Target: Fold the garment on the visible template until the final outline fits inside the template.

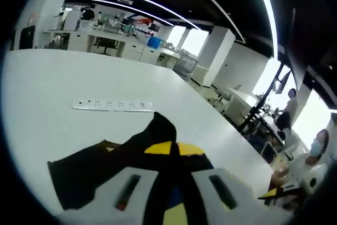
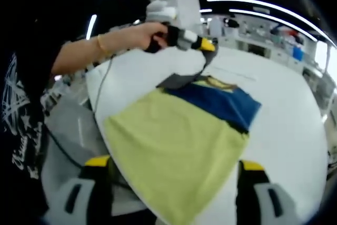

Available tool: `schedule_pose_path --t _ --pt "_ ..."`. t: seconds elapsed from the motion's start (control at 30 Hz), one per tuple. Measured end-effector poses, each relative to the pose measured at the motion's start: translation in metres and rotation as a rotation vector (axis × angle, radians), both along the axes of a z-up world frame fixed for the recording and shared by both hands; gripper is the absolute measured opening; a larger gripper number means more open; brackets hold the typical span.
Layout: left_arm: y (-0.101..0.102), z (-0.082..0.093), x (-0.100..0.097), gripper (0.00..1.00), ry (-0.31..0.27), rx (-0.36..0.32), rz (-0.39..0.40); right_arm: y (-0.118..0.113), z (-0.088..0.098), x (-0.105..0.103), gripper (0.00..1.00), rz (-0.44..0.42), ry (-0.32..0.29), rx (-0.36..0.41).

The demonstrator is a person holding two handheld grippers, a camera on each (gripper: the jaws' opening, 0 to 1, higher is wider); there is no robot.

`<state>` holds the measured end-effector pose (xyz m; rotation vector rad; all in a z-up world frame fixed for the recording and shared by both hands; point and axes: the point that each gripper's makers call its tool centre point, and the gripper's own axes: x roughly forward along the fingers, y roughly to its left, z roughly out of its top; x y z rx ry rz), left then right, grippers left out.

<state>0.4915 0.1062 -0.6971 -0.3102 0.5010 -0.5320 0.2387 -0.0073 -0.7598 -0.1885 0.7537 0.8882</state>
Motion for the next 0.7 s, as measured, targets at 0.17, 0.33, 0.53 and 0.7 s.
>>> schedule_pose_path --t 0.17,0.33,0.53,0.7 --pt "-0.016 -0.004 -0.004 0.0 0.005 0.011 -0.037 0.001 -0.002 -0.001 0.99 -0.001 0.004 0.003" --pt "-0.026 -0.006 -0.004 0.0 0.017 -0.015 -0.036 -0.002 -0.005 -0.004 0.99 -0.006 0.022 -0.001" --pt "-0.044 -0.01 -0.011 0.0 0.021 -0.01 -0.075 -0.005 -0.005 -0.004 0.99 -0.01 0.02 -0.003" --pt "-0.058 -0.018 -0.018 0.0 0.032 0.002 -0.115 -0.004 -0.006 -0.004 0.99 -0.009 0.023 0.003"
